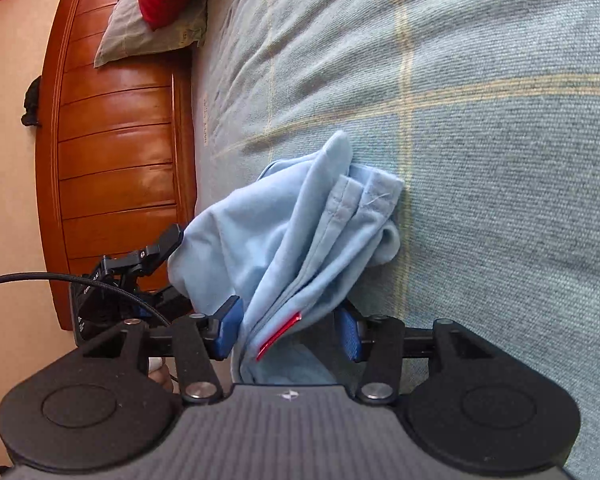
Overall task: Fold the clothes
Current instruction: 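Lift the held shirt edge with both grippers and fold it over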
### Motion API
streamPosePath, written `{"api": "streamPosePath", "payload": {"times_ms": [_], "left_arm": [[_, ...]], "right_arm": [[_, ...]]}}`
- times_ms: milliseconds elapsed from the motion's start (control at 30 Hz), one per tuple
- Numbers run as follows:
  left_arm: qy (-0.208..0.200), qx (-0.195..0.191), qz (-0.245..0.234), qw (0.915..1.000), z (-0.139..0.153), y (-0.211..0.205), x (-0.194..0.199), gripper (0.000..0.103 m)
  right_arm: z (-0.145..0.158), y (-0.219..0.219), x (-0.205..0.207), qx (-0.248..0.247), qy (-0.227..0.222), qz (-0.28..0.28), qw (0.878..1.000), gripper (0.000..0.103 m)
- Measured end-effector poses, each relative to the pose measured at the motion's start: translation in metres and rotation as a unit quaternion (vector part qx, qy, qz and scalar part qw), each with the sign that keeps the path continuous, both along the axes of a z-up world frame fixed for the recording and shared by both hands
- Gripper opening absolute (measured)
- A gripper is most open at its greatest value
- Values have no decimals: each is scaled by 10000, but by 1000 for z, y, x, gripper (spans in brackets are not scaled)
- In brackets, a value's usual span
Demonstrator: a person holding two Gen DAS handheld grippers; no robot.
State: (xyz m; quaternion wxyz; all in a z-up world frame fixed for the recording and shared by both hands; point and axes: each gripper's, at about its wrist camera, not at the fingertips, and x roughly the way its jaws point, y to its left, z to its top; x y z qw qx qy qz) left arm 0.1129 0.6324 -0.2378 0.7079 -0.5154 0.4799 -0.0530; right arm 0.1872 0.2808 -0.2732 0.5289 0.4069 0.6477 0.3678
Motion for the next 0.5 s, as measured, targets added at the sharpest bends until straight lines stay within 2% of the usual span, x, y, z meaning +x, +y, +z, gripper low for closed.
{"api": "streamPosePath", "payload": {"times_ms": [167,267,300,333,400,500], "left_arm": [[370,-445,121,9982,-33,4,13,50],[389,-320,127,9987,-37,-3,19,47],[293,-177,99,9994,-33,-7,20,41],[129,-58,46,9999,-27,-10,21,31],[-217,129,-35,9997,-13,-17,21,28],[-902,425,-172,9949,11,-24,18,24]], "right_arm": [[-18,-7,7,84,375,-486,9981,54],[-18,-8,7,-18,229,-405,9989,45],[-16,-8,7,-74,118,-353,9993,36],[-14,-8,7,-101,-10,-312,9995,33],[-7,-7,8,-185,-276,-262,9991,27],[12,-11,8,-176,-958,-256,9949,26]]}}
